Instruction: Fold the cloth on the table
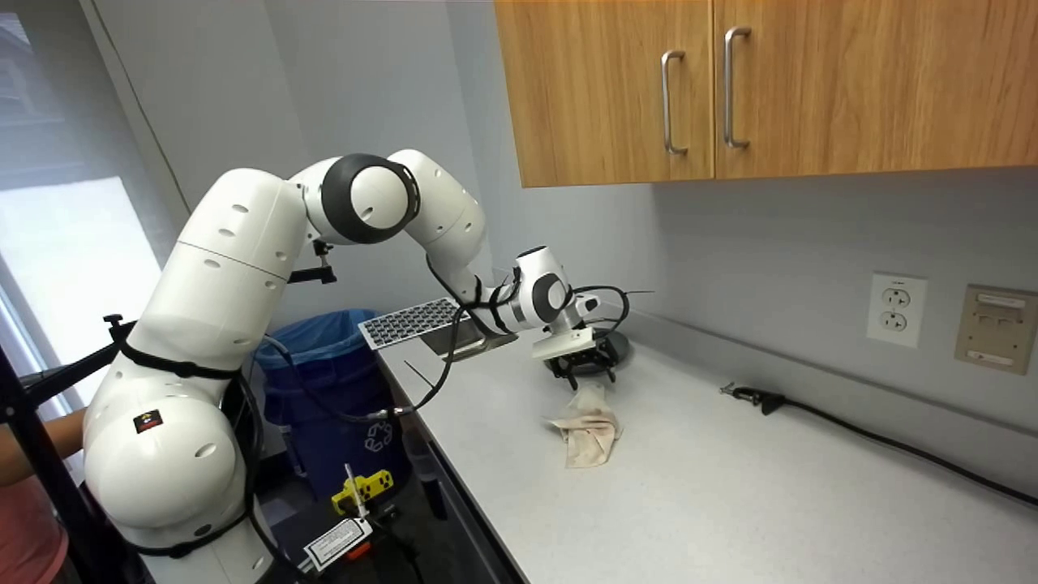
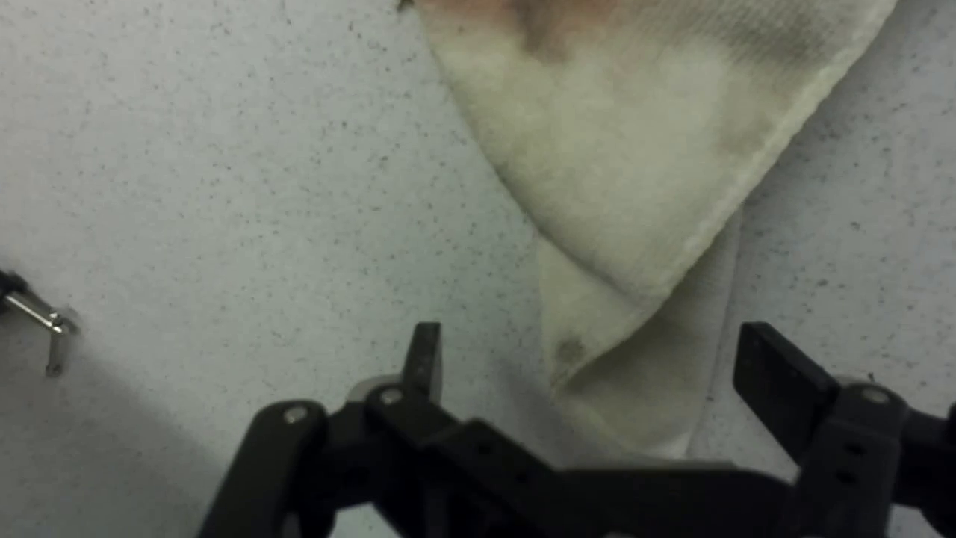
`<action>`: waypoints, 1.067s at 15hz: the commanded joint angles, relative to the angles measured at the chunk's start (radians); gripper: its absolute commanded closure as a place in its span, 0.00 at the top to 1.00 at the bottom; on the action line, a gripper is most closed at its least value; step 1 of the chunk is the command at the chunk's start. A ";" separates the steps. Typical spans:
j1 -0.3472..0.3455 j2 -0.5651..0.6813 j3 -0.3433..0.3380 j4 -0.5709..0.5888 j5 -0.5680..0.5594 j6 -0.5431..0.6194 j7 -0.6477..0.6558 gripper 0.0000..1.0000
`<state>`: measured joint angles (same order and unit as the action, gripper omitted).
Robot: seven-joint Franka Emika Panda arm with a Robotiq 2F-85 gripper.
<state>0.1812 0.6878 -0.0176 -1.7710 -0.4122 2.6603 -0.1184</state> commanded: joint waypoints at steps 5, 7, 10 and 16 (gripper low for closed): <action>0.007 0.082 0.001 0.084 0.036 0.016 0.024 1.00; 0.006 0.090 0.000 0.092 0.038 0.012 0.027 0.74; 0.007 0.095 -0.007 0.093 0.040 0.007 0.033 0.49; 0.004 0.072 -0.024 0.081 0.041 0.006 0.050 0.04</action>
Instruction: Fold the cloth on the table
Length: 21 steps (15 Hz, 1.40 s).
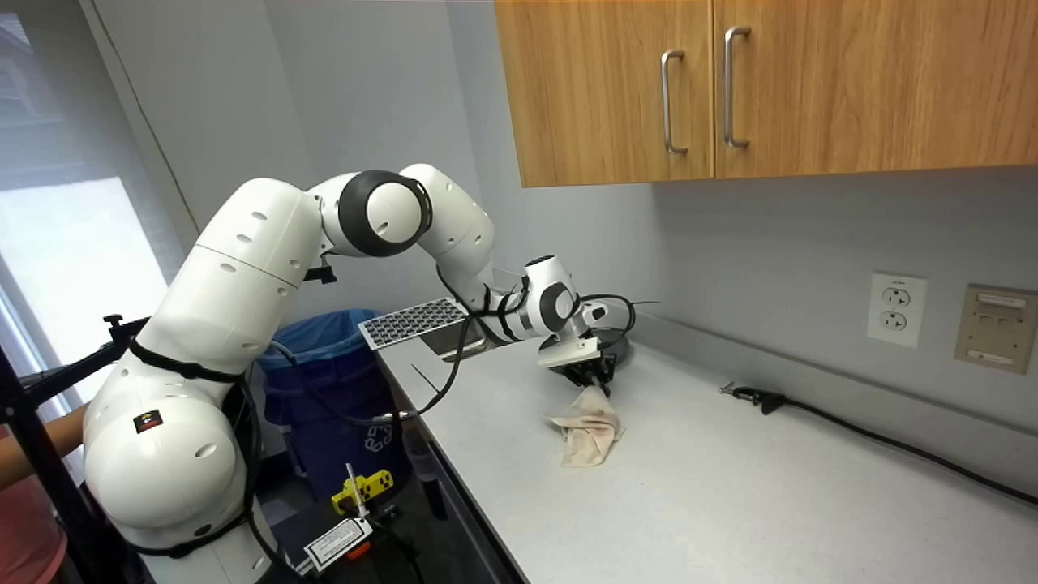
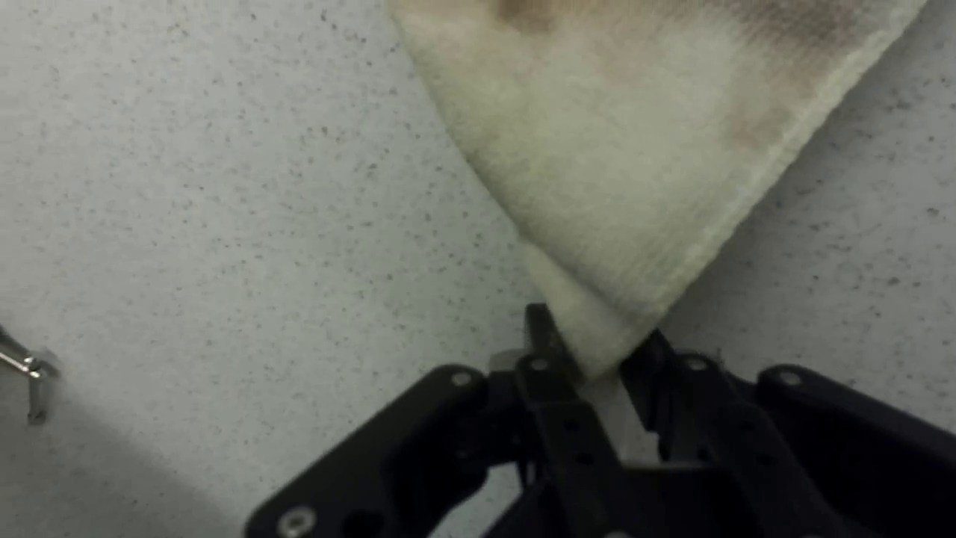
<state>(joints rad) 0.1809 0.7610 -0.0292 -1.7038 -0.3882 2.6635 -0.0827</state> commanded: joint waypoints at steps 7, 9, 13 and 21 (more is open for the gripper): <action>-0.012 -0.122 -0.002 -0.076 0.049 0.043 0.039 0.01; -0.017 -0.163 -0.006 -0.110 0.056 0.066 0.049 0.01; -0.024 -0.263 -0.030 -0.215 0.059 0.124 0.093 0.01; -0.047 -0.398 -0.075 -0.433 0.062 0.095 0.138 0.01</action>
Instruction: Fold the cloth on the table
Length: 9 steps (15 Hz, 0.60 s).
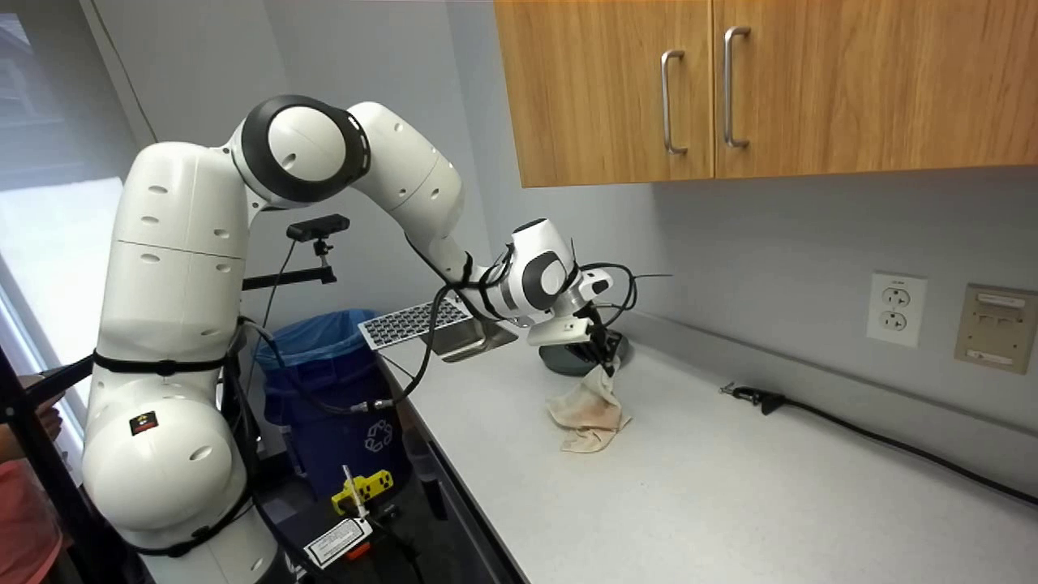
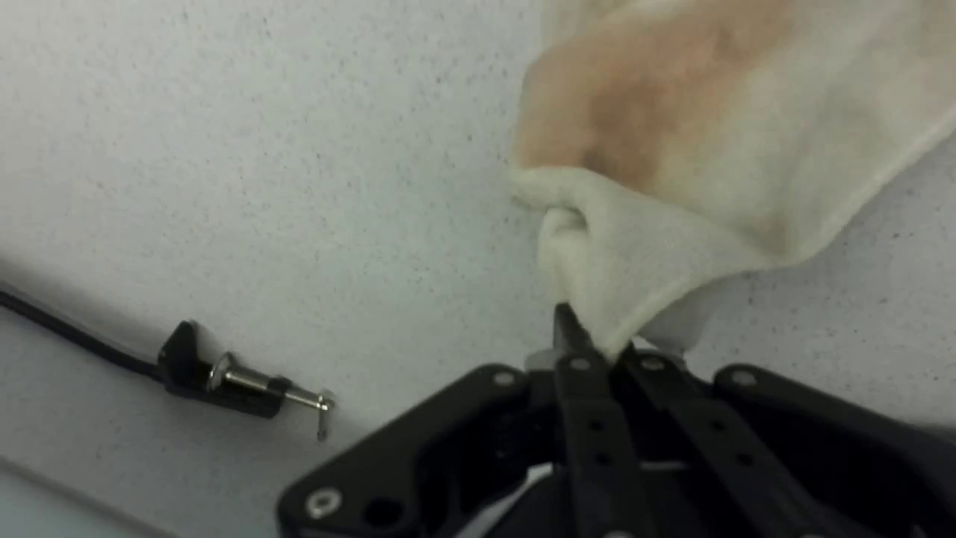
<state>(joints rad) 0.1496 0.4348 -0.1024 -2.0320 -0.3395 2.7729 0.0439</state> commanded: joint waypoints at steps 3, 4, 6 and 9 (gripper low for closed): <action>-0.027 -0.095 -0.001 -0.161 0.012 -0.030 0.011 0.01; -0.031 -0.098 0.001 -0.175 0.013 -0.034 0.008 0.01; -0.040 -0.093 0.008 -0.189 0.022 -0.043 0.001 0.01; -0.050 -0.056 0.036 -0.177 0.069 -0.095 -0.013 0.01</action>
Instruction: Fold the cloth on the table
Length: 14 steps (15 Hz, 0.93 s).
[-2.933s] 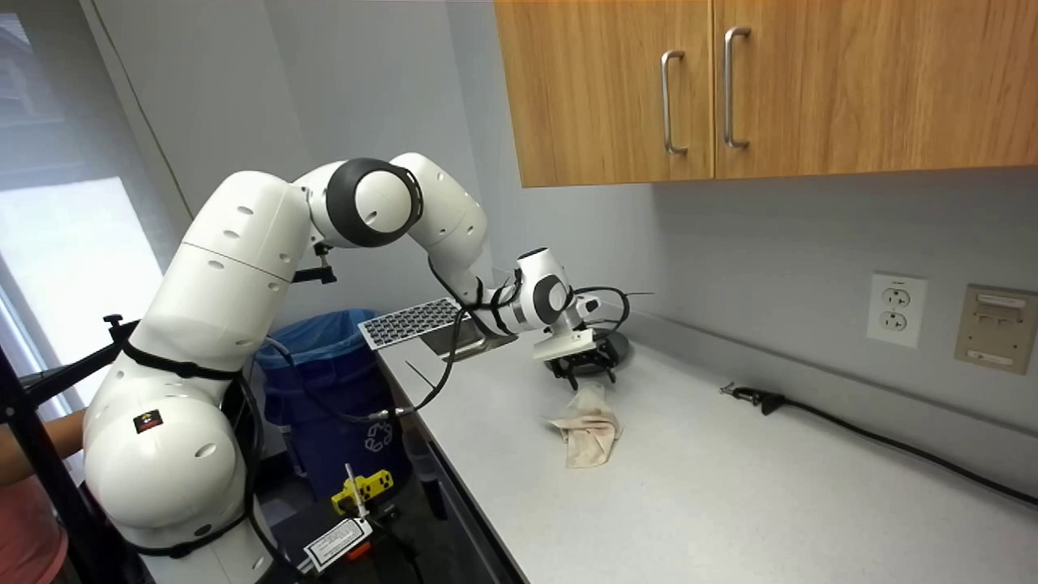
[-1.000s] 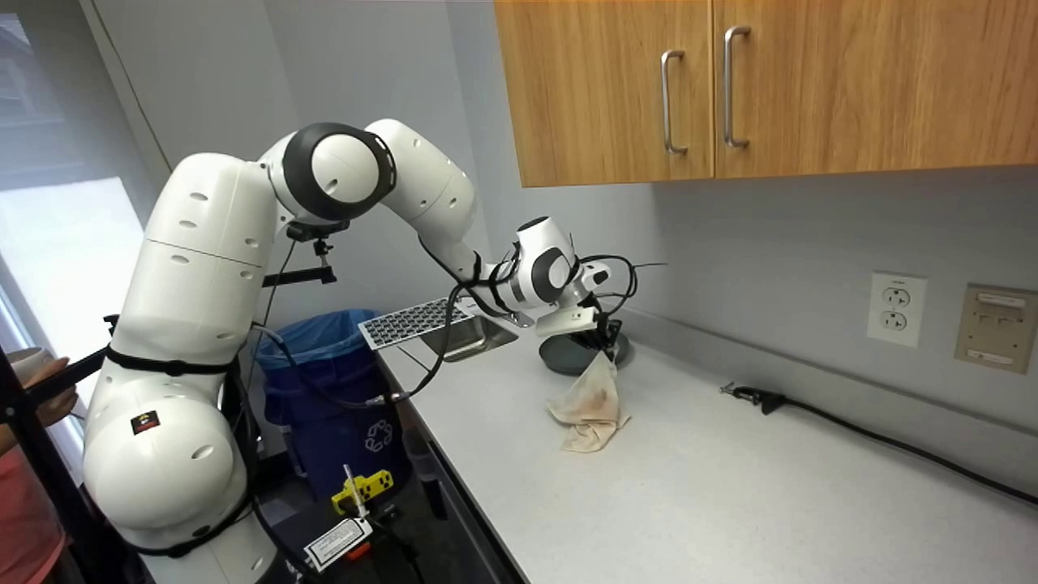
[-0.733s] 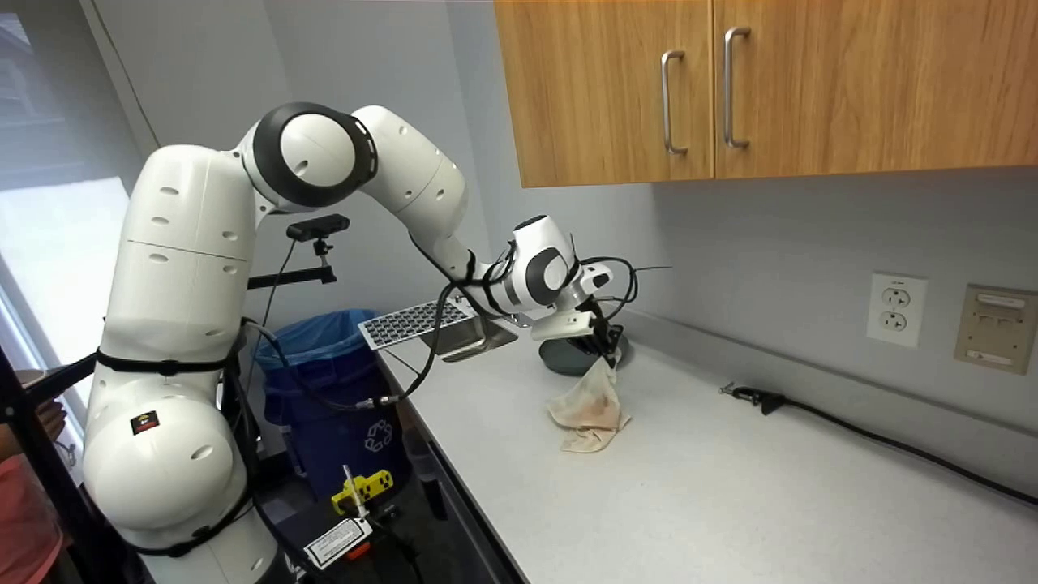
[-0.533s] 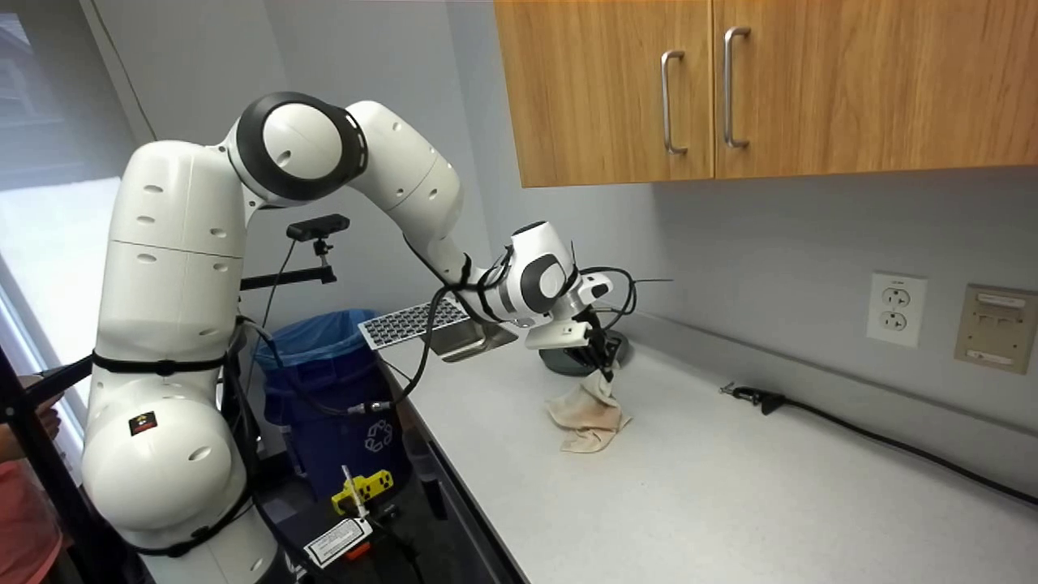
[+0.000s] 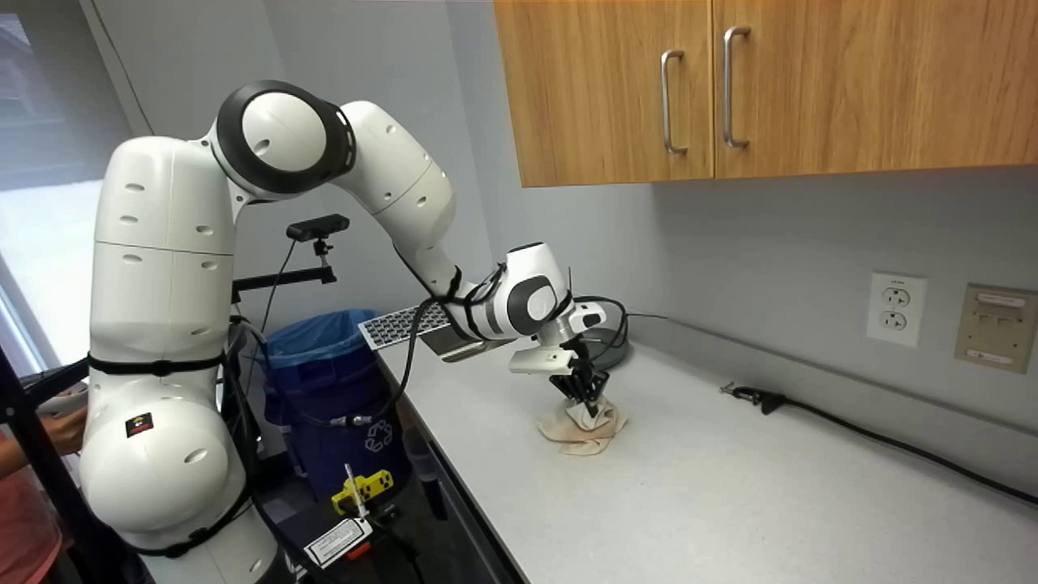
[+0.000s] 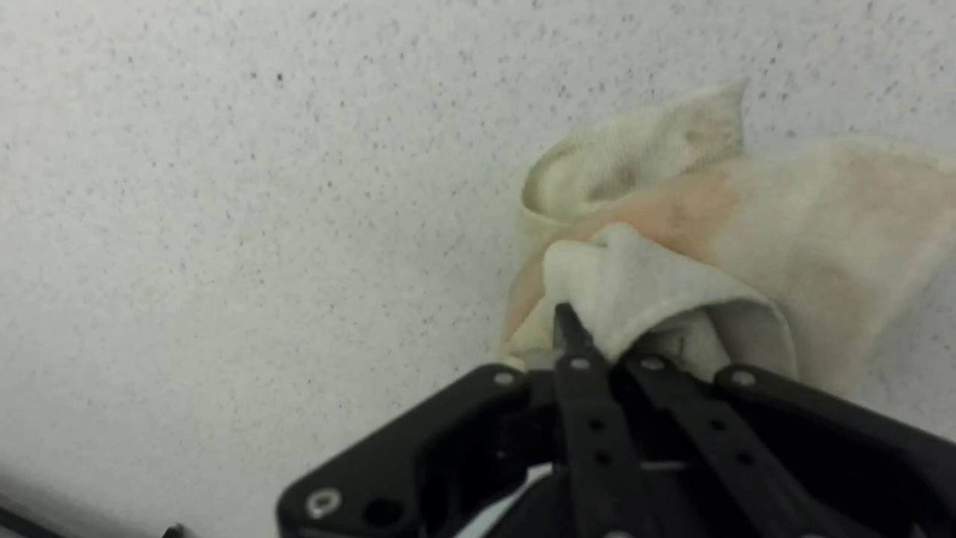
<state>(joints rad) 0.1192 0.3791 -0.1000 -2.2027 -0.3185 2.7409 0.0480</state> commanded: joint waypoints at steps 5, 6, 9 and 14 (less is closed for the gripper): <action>-0.015 0.053 0.074 0.035 0.087 -0.140 -0.030 0.01; -0.012 0.062 0.077 0.044 0.083 -0.143 -0.029 0.01; -0.005 0.085 0.079 0.068 0.061 -0.148 -0.038 0.29; 0.004 0.073 0.066 0.084 0.033 -0.166 -0.036 0.58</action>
<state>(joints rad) 0.1193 0.4490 -0.0318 -2.1490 -0.2700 2.6102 0.0321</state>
